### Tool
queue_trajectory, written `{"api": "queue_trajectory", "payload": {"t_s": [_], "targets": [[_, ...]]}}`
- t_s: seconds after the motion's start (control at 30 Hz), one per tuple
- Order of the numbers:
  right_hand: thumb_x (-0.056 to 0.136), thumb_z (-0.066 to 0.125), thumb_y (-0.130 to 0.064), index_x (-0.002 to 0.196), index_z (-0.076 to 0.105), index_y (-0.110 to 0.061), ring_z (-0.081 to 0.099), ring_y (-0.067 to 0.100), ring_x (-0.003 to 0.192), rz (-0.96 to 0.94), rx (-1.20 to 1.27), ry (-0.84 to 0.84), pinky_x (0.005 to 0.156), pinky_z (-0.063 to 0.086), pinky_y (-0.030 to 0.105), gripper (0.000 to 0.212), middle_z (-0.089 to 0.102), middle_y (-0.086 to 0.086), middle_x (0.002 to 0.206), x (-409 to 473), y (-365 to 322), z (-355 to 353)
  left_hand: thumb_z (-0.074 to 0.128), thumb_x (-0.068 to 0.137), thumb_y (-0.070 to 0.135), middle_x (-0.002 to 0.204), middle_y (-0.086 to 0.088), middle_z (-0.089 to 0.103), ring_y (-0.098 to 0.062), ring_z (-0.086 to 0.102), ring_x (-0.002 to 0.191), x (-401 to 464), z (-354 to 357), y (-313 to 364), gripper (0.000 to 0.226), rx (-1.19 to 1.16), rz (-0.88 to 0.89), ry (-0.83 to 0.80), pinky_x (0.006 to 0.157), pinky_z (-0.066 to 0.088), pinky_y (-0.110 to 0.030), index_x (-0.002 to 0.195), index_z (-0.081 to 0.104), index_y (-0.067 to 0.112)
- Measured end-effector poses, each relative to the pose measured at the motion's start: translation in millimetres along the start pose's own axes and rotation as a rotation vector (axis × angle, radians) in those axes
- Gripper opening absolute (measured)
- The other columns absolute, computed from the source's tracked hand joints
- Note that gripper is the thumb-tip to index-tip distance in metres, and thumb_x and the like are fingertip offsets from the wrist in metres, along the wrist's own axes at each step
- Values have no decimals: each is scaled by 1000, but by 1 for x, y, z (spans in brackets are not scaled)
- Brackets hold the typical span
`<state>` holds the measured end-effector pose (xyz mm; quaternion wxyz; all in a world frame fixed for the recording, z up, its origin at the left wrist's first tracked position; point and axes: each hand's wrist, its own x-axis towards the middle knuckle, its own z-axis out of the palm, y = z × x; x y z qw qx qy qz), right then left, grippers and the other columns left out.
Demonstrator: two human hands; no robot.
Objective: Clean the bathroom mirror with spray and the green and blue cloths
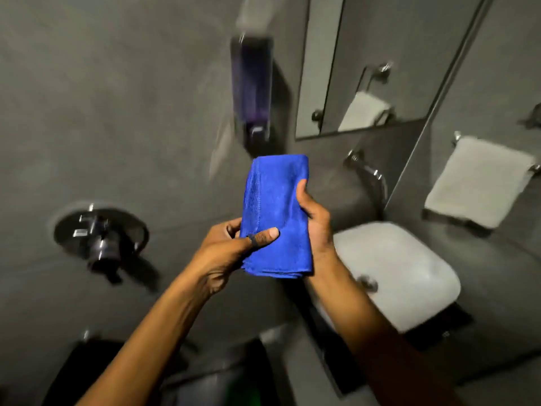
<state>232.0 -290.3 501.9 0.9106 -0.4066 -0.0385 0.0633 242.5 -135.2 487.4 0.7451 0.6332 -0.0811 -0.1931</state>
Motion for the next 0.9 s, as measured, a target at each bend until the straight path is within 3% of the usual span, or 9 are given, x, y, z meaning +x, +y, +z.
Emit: {"api": "queue_trajectory", "payload": {"t_s": [0.13, 0.27, 0.4, 0.5, 0.63, 0.7, 0.77, 0.83, 0.9], "targets": [[91, 62, -4, 125, 60, 1, 68, 29, 103, 80, -291, 208, 95, 56, 42, 35, 71, 14, 110, -8, 97, -62, 86, 75, 13, 107, -9, 83, -21, 81, 92, -40, -53, -123, 35, -66, -305, 60, 77, 67, -31, 109, 80, 8], [84, 64, 12, 128, 59, 5, 69, 17, 92, 347, -684, 205, 91, 56, 32, 45, 67, 18, 113, -14, 195, -124, 72, 89, 0, 96, 0, 83, -11, 79, 78, -90, -90, -257, 33, -148, -569, 208, 71, 66, -27, 121, 72, 7], [76, 66, 23, 124, 58, 15, 66, -11, 72, 586, -926, 121, 73, 53, 9, 49, 63, 22, 118, -18, 309, -180, 67, 93, -2, 106, -9, 76, -11, 77, 75, -147, -112, -378, 31, -256, -775, 431, 67, 67, -30, 121, 70, 9], [75, 66, 22, 118, 66, 12, 66, 3, 81, 732, -1063, 57, 72, 52, 14, 45, 68, 29, 120, -15, 403, -213, 67, 91, -5, 87, 4, 81, -10, 77, 71, -173, -130, -458, 31, -351, -859, 616, 59, 64, -29, 119, 71, 9], [76, 62, 18, 116, 68, 10, 66, 24, 101, 789, -1196, -28, 90, 51, 31, 41, 70, 28, 117, -8, 501, -234, 65, 92, -9, 74, 8, 82, -8, 78, 64, -185, -155, -528, 24, -432, -891, 796, 62, 66, -30, 95, 72, 14], [79, 61, 16, 119, 67, 10, 67, 32, 113, 821, -1218, -60, 100, 50, 33, 40, 68, 26, 123, -8, 536, -241, 62, 93, -11, 73, 4, 79, -8, 75, 58, -185, -165, -550, 24, -389, -907, 849, 55, 64, -25, 92, 69, 11], [84, 63, 10, 123, 65, 8, 64, 32, 121, 856, -1245, -114, 103, 45, 27, 40, 66, 23, 128, -10, 558, -245, 62, 93, -11, 78, -8, 72, -18, 71, 61, -184, -176, -566, 19, -260, -908, 858, 54, 61, -25, 91, 64, 7], [87, 65, -2, 130, 64, -3, 60, 27, 127, 821, -1356, -161, 108, 42, 25, 43, 65, 15, 134, -11, 564, -244, 65, 93, -4, 95, -22, 69, -31, 69, 87, -180, -178, -567, 4, 27, -938, 807, 76, 60, -37, 96, 65, -1], [90, 61, -10, 136, 60, -11, 49, 27, 139, 697, -1509, -211, 115, 38, 30, 46, 59, 12, 142, -22, 554, -239, 64, 94, 10, 126, -28, 63, -42, 64, 117, -182, -169, -556, 36, 447, -997, 686, 102, 50, -44, 126, 61, -5]]}}
